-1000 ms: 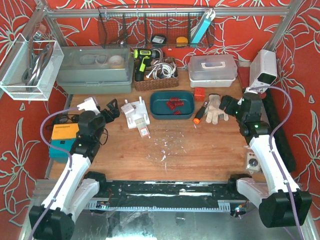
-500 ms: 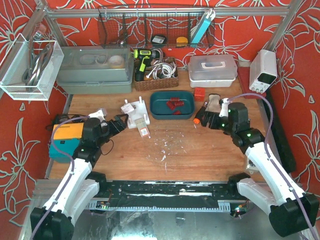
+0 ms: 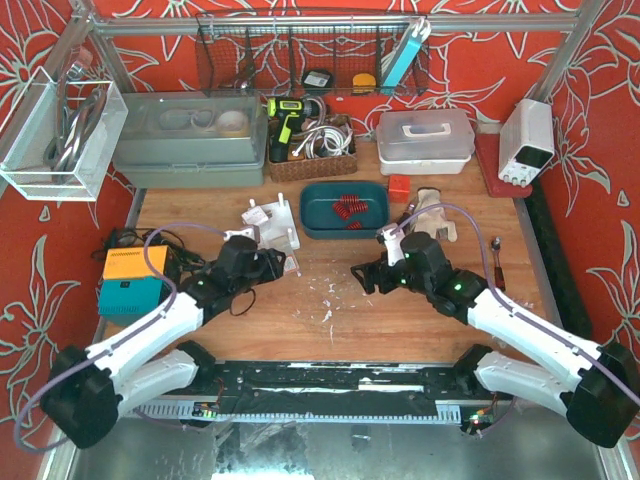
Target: Install the large spring
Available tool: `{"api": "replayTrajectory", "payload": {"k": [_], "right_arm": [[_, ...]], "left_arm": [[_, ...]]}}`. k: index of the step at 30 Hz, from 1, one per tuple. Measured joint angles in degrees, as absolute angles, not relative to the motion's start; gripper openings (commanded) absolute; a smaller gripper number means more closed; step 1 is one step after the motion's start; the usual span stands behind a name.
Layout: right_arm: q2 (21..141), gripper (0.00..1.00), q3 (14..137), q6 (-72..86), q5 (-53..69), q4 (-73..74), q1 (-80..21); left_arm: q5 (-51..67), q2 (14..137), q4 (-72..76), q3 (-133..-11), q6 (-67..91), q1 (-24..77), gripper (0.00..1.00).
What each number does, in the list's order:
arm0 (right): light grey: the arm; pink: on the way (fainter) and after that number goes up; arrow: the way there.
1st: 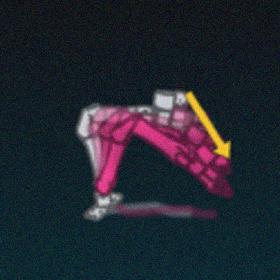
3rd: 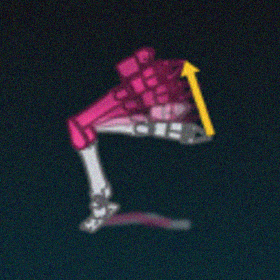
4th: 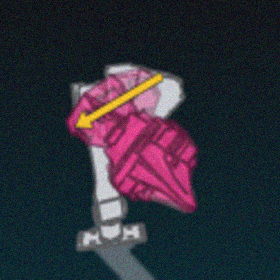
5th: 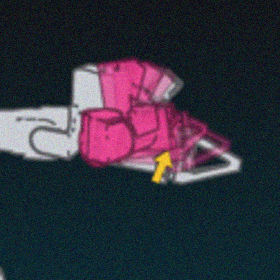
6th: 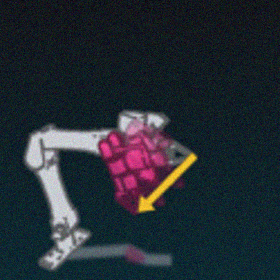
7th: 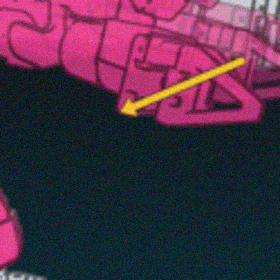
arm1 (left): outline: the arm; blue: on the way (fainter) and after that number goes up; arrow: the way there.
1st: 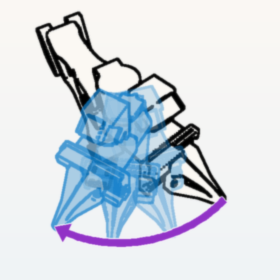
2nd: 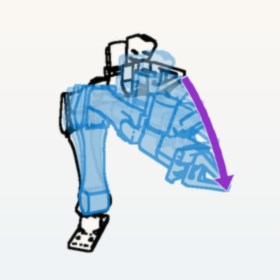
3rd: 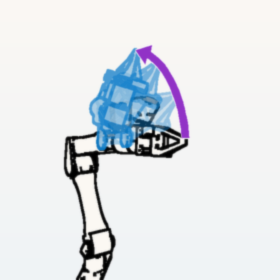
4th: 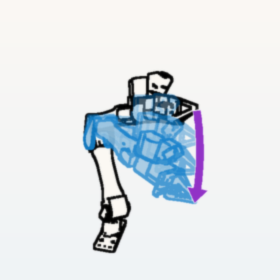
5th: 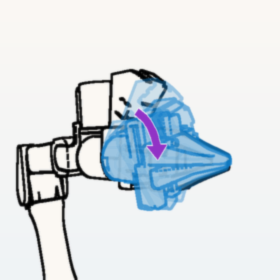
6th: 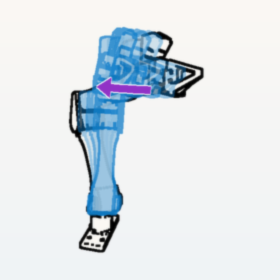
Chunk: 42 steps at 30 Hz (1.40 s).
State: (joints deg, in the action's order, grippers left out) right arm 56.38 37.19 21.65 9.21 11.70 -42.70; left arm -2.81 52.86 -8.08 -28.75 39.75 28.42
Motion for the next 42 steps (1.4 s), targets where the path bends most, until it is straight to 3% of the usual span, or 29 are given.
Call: {"api": "replayTrajectory", "payload": {"k": [6,16,35,42], "right_arm": [[58.7,0.95,34.7,19.9,3.4,8.1,-45.9],[57.1,0.96,31.9,19.6,-1.7,3.2,-46.8],[56.1,0.95,31.0,19.6,-5.5,1.8,-47.0],[56.1,0.96,31.0,19.6,-5.6,1.7,-47.0]], "left_arm": [[-11.2,62.5,-9.6,-32.9,39.6,34.3,0.60],[-16.8,76.1,-10.3,-37.7,38.5,35.4,0.67],[-18.8,87.8,-8.1,-42.7,37.0,35.6,0.74],[-19.3,91.1,-8.0,-44.4,36.7,35.6,0.71]]}}
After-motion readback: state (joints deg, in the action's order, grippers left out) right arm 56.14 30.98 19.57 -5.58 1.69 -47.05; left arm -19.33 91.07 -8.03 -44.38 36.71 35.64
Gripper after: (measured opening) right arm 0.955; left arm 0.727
